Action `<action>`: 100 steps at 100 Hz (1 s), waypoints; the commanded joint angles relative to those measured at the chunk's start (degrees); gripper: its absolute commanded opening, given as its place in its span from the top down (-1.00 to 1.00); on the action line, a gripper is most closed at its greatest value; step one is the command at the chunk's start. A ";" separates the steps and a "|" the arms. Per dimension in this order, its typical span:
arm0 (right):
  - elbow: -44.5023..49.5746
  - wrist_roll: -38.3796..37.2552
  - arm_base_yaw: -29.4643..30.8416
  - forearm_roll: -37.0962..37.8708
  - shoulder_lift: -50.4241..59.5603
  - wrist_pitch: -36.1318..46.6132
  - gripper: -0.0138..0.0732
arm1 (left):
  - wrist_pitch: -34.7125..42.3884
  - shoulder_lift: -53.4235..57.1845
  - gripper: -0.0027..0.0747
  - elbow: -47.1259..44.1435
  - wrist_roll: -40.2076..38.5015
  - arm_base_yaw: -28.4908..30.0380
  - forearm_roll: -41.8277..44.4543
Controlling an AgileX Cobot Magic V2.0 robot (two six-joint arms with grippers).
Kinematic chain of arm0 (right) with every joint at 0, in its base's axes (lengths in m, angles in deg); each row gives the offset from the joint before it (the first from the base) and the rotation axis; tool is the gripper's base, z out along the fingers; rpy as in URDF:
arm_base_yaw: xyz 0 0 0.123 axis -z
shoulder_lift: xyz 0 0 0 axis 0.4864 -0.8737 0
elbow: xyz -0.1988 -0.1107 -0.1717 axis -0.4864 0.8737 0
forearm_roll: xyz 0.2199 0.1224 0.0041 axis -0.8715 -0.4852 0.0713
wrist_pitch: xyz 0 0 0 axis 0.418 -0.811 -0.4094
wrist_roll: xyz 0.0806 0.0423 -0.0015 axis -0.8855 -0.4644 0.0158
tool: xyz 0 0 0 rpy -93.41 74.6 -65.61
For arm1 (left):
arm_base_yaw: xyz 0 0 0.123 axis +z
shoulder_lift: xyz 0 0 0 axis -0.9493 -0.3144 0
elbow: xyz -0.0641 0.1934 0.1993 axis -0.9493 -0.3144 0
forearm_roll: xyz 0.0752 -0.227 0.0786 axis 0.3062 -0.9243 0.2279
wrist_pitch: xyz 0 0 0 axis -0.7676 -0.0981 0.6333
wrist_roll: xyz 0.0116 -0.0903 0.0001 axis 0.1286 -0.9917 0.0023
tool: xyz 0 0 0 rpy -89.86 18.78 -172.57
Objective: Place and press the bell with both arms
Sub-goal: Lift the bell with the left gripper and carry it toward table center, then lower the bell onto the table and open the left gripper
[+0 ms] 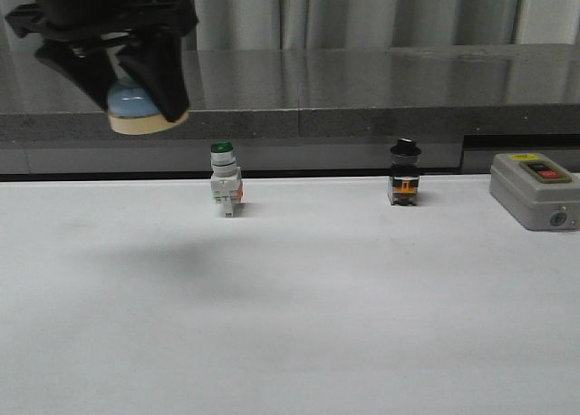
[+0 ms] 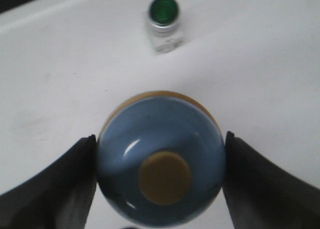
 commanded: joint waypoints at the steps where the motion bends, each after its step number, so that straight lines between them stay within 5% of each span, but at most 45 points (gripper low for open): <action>1: -0.76 0.25 0.33 -0.11 0.91 4.98 0.84 | 2.87 1.75 0.40 1.56 0.22 -4.18 -0.83; 44: -0.76 0.25 0.33 -0.11 0.91 4.98 0.84 | 12.28 -9.85 0.40 1.56 0.10 -17.77 -2.27; 100: -0.76 0.25 0.33 -0.11 0.91 4.98 0.84 | 17.23 -16.49 0.38 1.56 0.10 -18.87 -2.27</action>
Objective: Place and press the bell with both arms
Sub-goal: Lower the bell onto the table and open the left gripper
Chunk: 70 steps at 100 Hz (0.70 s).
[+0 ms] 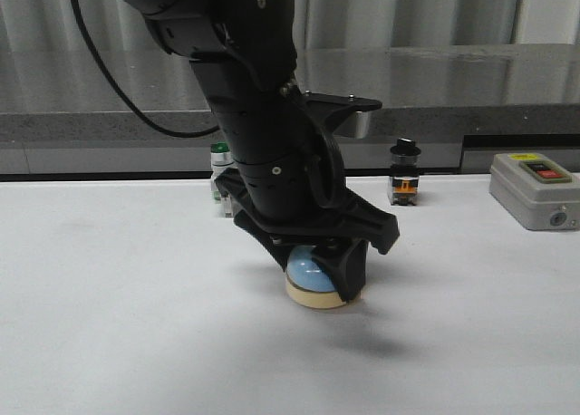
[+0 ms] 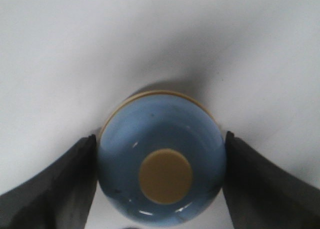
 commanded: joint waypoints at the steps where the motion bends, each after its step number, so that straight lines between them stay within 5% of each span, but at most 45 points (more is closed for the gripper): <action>1: -0.76 0.25 0.33 -0.11 0.91 4.98 0.84 | 2.12 3.09 0.38 1.56 0.10 -0.53 -0.66; 49: -0.76 0.25 0.33 -0.11 0.91 4.98 0.84 | 1.35 1.47 -0.11 1.56 0.10 -0.53 -0.66; 70: -0.76 0.25 0.33 -0.11 0.91 4.98 0.84 | 0.71 0.92 -0.59 1.56 0.10 -0.53 -0.66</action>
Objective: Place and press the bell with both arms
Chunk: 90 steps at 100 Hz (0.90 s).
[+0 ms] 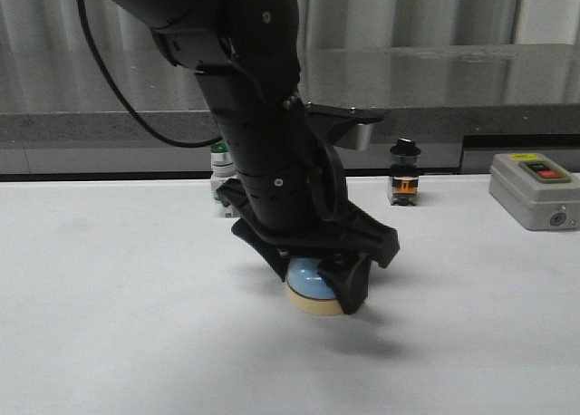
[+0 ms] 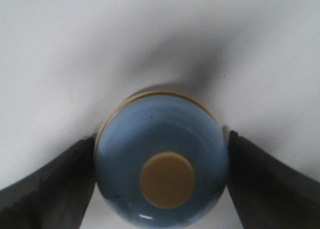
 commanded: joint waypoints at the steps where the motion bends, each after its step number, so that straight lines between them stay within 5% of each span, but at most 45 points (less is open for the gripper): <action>1: -0.76 0.25 0.33 -0.11 0.91 4.98 0.84 | 0.71 2.43 -0.63 1.36 0.10 -0.53 -0.66; 13: -0.76 0.25 0.33 -0.11 0.91 4.98 0.84 | 0.34 2.43 -0.81 1.36 0.10 -0.53 -0.66; 90: -0.76 0.25 0.33 -0.11 0.91 4.98 0.84 | -3.12 17.12 -0.81 1.36 -1.95 1.08 0.94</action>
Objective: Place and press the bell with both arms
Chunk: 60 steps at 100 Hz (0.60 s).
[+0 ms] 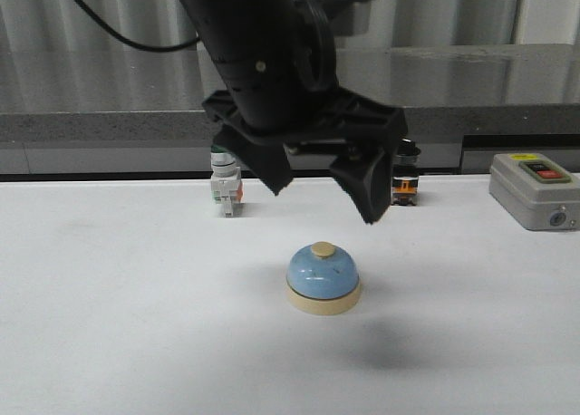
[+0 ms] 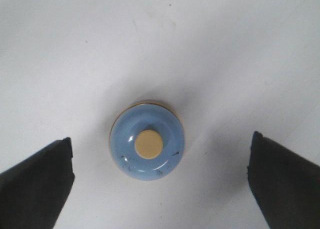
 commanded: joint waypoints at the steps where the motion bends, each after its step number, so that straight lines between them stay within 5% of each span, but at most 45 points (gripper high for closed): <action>1: -0.76 0.25 0.33 -0.11 0.91 4.98 0.84 | 1.18 5.48 -0.81 1.33 -1.77 1.19 1.33; 28: -0.76 0.25 0.33 -0.11 0.91 4.98 0.84 | 2.61 14.18 -0.81 -2.85 -2.83 8.88 2.51; 60: -0.76 0.25 0.33 -0.11 0.91 4.98 0.84 | 9.07 32.18 -0.81 -21.69 -4.26 23.08 2.16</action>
